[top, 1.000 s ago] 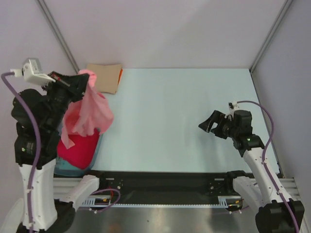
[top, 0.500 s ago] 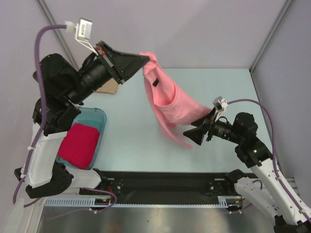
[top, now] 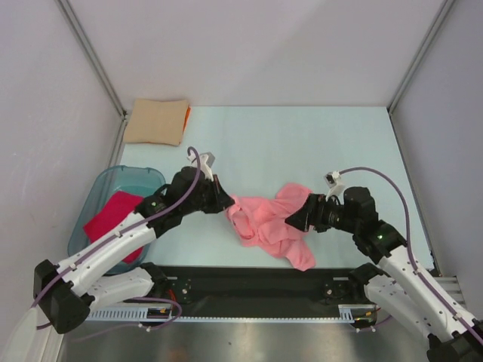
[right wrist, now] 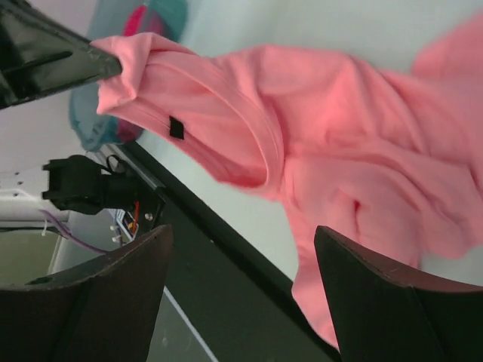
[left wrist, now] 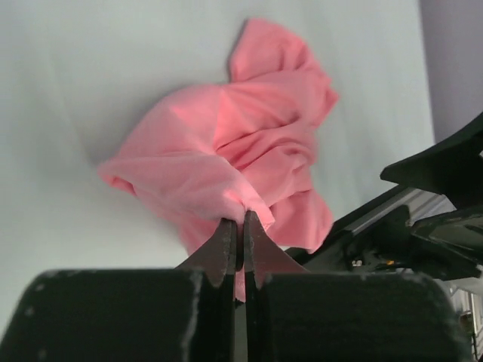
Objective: Fold and stack the t-shirts
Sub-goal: Move the tshirt to the center of the board, then flatten the tshirt out
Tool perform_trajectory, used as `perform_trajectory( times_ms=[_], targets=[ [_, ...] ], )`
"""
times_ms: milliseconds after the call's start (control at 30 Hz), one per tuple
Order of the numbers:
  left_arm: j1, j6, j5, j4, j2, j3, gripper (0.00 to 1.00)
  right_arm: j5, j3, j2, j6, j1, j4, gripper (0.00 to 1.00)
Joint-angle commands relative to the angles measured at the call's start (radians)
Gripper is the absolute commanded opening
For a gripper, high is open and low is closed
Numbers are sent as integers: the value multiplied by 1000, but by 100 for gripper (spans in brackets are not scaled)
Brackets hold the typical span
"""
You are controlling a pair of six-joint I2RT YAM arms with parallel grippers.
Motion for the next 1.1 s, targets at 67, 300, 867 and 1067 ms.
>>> perform_trajectory(
  times_ms=[67, 300, 867, 1067],
  targets=[
    [31, -86, 35, 119, -107, -143, 0, 108, -128, -15, 238, 23, 27, 79],
    [66, -78, 77, 118, -136, -146, 0, 234, -194, 66, 308, 152, 112, 89],
    [110, -48, 135, 81, -185, -82, 0, 490, -88, 453, 335, 233, 364, 26],
    [236, 53, 113, -45, -221, 74, 0, 475, 304, 578, 159, 183, 271, 0]
  ],
)
